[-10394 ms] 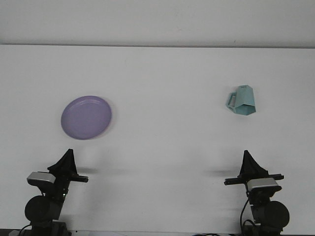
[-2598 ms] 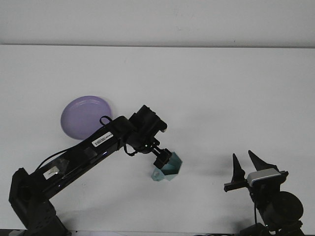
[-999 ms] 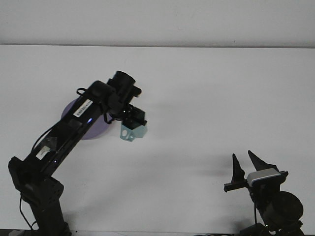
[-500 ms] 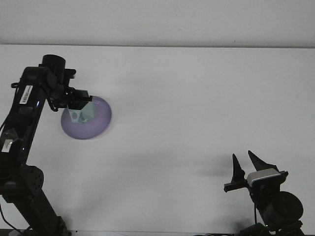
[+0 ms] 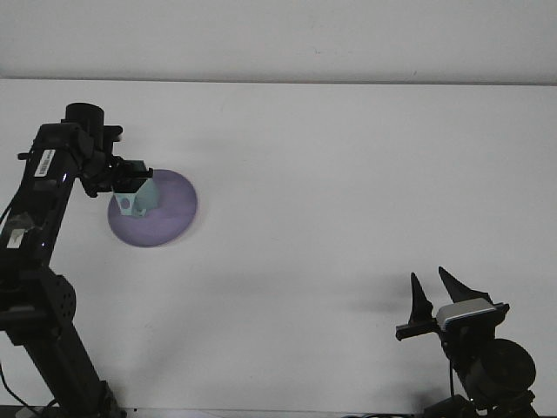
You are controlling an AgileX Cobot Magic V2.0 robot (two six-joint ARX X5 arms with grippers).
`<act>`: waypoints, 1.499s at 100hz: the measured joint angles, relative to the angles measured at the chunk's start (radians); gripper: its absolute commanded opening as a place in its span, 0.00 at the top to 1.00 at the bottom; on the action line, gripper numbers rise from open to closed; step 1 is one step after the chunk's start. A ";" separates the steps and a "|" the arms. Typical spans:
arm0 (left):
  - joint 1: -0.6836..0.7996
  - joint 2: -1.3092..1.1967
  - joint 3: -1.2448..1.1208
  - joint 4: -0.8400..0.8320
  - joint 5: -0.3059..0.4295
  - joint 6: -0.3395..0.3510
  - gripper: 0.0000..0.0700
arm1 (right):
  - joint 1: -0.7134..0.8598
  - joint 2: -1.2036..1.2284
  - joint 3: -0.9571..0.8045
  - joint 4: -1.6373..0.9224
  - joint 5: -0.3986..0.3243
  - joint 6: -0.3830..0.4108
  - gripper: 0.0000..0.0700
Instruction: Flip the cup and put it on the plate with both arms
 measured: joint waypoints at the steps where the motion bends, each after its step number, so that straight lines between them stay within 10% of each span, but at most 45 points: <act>1: 0.000 0.007 0.000 0.002 0.000 0.000 0.98 | 0.000 0.000 0.000 0.000 0.000 0.000 0.53; 35: -0.018 0.102 -0.005 0.040 0.004 0.004 0.96 | 0.000 0.000 0.000 -0.002 0.000 0.000 0.53; 54: -0.018 0.102 -0.004 0.037 0.004 0.006 0.31 | 0.000 0.000 0.000 -0.002 0.000 0.000 0.53; 108: 0.014 -0.262 0.000 0.005 0.066 -0.016 0.36 | 0.000 0.000 0.000 -0.003 0.000 0.000 0.53; 123: 0.020 -0.446 0.001 0.018 0.072 -0.024 1.00 | 0.000 0.000 0.000 -0.003 0.000 0.000 0.53; 133: 0.020 -0.557 0.001 0.013 0.073 -0.023 0.98 | 0.000 0.000 0.000 -0.003 0.000 0.000 0.53; 150: 0.020 -0.756 -0.095 0.061 0.076 -0.019 0.98 | 0.000 0.000 0.000 -0.003 0.000 0.012 1.00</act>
